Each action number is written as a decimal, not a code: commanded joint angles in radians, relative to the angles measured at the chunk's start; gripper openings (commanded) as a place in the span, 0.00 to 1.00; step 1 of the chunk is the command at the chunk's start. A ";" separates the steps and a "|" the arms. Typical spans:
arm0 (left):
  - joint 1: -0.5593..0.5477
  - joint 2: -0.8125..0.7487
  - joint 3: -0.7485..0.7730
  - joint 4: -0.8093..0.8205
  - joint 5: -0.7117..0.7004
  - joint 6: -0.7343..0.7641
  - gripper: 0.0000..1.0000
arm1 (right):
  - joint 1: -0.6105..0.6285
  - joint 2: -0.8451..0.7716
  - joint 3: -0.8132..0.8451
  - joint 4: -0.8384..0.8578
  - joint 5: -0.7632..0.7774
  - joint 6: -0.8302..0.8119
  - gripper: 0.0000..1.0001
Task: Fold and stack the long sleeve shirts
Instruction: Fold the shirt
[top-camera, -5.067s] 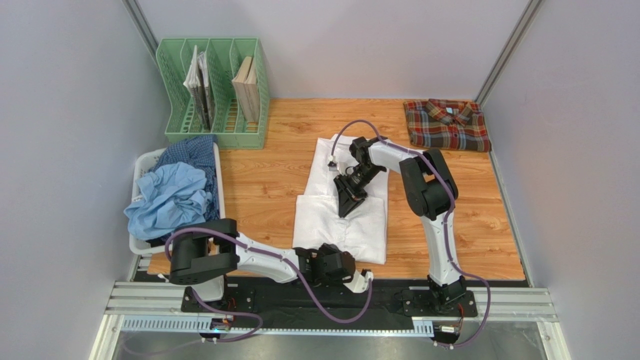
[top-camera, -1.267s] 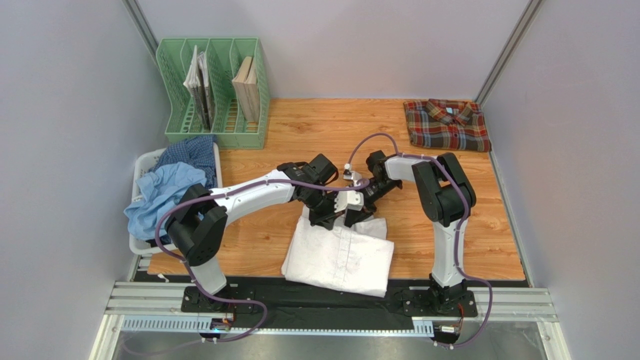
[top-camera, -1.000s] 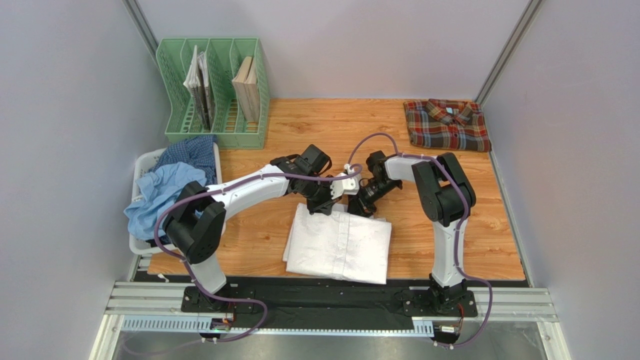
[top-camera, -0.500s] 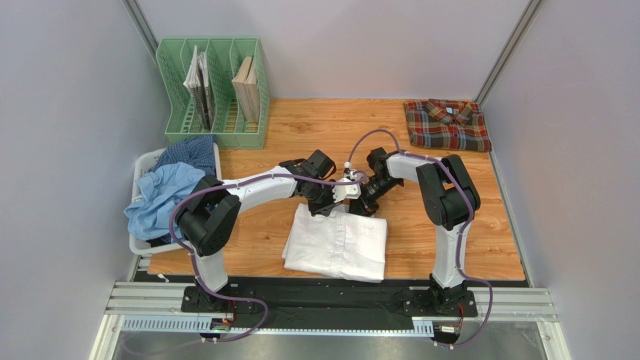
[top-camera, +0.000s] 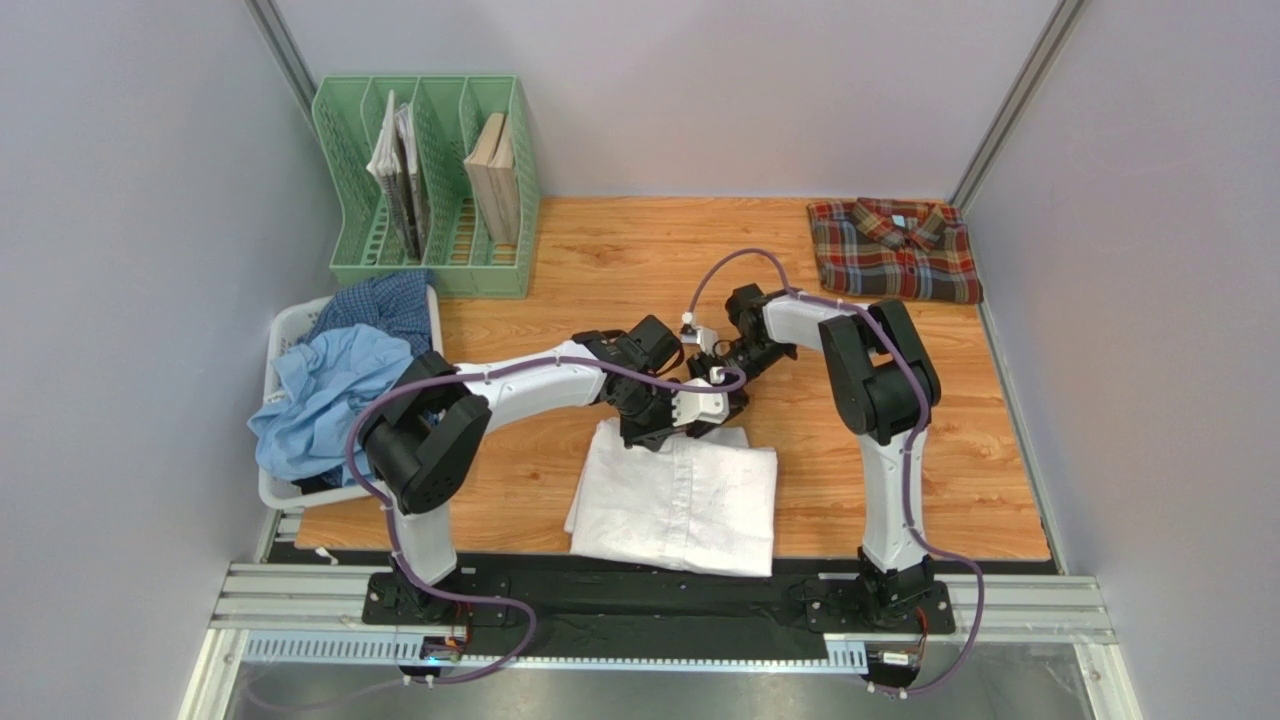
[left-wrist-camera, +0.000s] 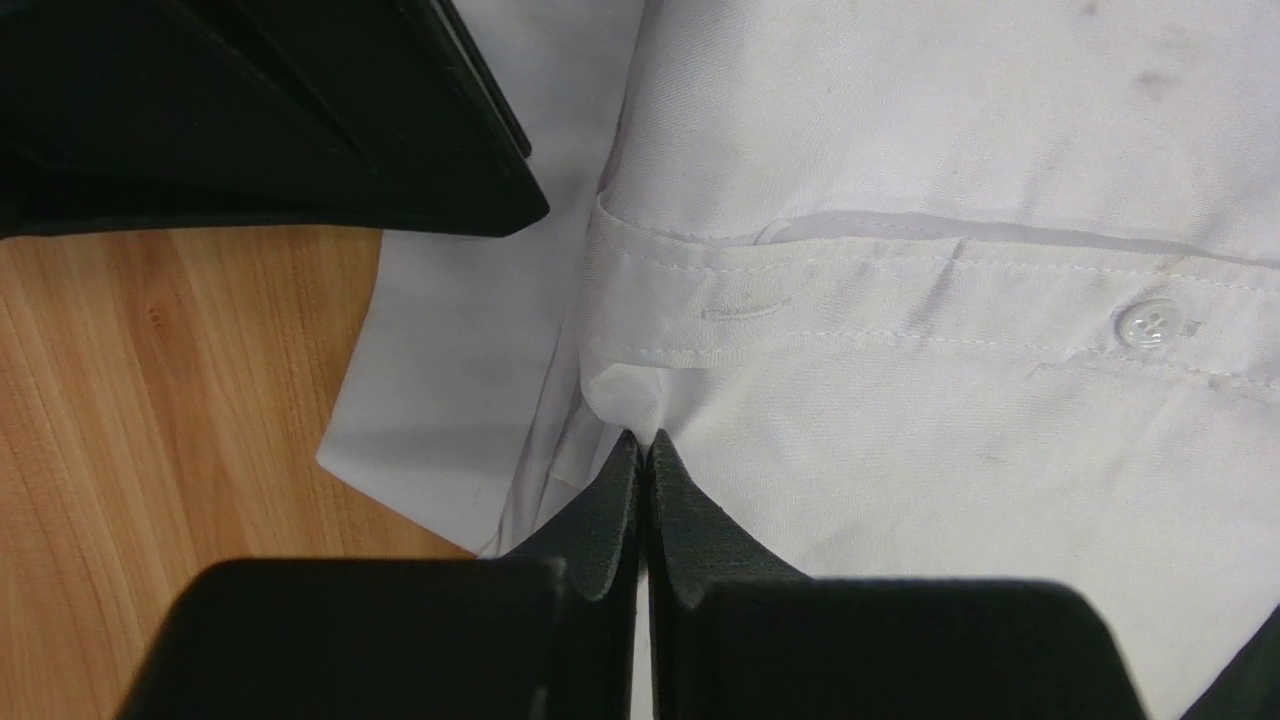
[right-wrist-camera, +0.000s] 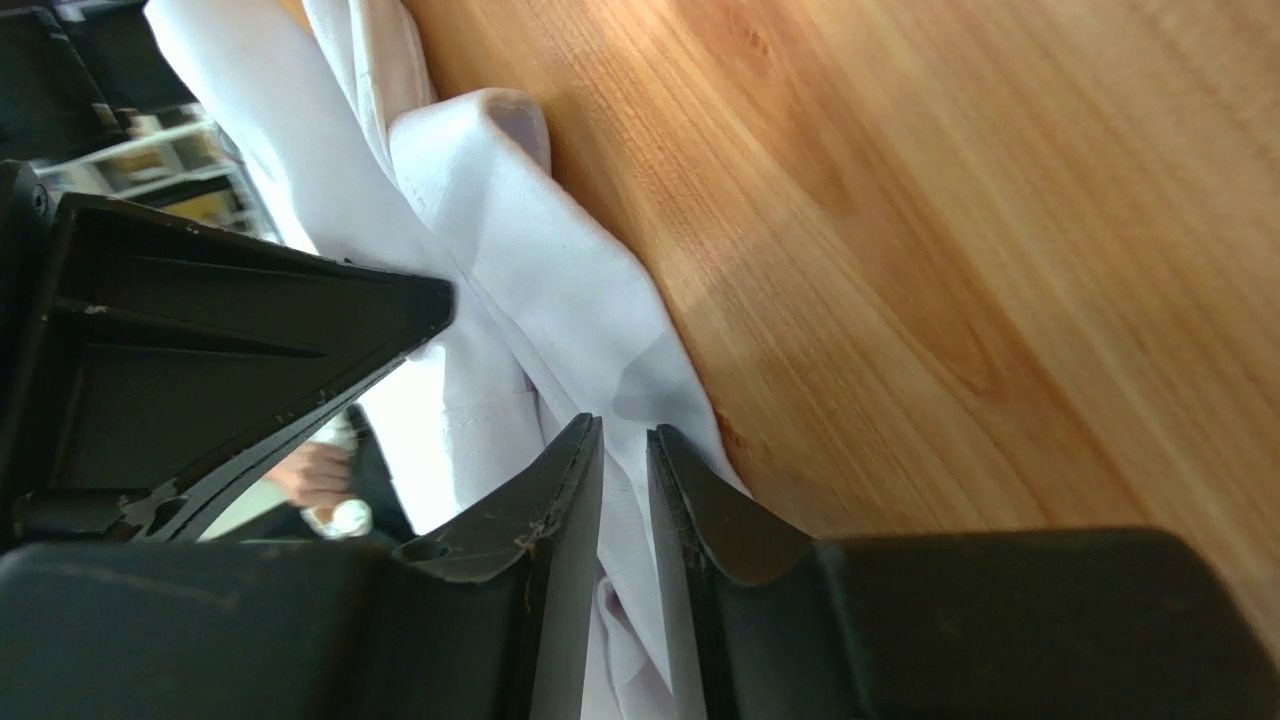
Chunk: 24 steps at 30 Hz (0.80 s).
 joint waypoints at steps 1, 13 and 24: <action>0.015 -0.084 0.009 0.024 0.028 -0.035 0.00 | -0.001 0.064 0.016 0.033 0.021 -0.031 0.27; 0.089 -0.051 0.086 0.066 -0.002 -0.082 0.00 | -0.002 0.053 0.009 0.002 0.026 -0.076 0.27; 0.132 -0.067 0.103 0.064 0.019 -0.099 0.32 | -0.036 -0.035 0.157 -0.111 0.073 -0.105 0.41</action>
